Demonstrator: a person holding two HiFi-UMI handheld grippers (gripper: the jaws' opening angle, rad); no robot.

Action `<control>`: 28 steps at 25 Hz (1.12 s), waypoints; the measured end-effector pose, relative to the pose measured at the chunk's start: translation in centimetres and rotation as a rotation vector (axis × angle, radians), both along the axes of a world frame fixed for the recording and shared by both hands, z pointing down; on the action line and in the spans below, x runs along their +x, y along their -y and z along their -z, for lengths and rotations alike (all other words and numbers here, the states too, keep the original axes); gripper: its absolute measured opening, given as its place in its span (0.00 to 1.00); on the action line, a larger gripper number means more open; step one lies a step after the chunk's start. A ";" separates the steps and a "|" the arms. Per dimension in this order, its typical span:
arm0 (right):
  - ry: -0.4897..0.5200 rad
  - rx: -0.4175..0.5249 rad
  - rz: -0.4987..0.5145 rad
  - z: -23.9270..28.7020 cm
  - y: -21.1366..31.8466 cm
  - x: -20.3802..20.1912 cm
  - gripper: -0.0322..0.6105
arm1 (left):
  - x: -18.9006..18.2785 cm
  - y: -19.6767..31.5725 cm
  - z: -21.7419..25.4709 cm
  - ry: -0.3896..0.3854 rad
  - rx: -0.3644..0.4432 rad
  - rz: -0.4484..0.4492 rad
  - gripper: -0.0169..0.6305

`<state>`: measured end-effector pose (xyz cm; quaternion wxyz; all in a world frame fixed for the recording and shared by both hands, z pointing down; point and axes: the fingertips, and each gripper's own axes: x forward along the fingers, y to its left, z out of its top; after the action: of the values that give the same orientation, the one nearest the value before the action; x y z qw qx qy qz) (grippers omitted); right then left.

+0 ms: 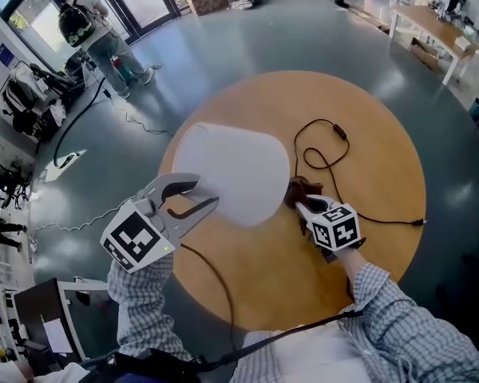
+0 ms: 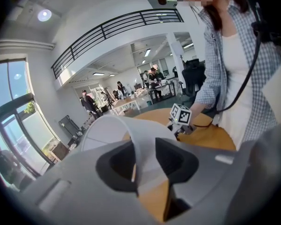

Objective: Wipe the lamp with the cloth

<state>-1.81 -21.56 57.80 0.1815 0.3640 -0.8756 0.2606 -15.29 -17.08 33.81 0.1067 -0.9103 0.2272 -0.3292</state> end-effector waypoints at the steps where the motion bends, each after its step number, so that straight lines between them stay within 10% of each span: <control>1: 0.007 0.004 -0.007 0.3 -0.3 0.7 0.13 | 0.2 0.0 0.1 0.011 0.002 -0.009 0.22; 8: -0.011 0.098 -0.038 4.3 -1.7 7.8 0.13 | 3.2 0.2 0.4 0.127 0.033 -0.101 0.22; 14: -0.276 0.175 0.128 3.2 -5.9 10.2 0.13 | 6.7 0.0 0.6 0.262 0.061 -0.219 0.23; 28: -0.491 0.021 0.381 -5.1 -15.0 3.6 0.14 | 13.8 -1.6 0.3 0.531 0.127 -0.434 0.24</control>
<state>1.77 -6.56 62.94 0.4294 0.2472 -0.8607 0.1171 -1.52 -15.46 33.55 0.2863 -0.8114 0.0125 -0.5094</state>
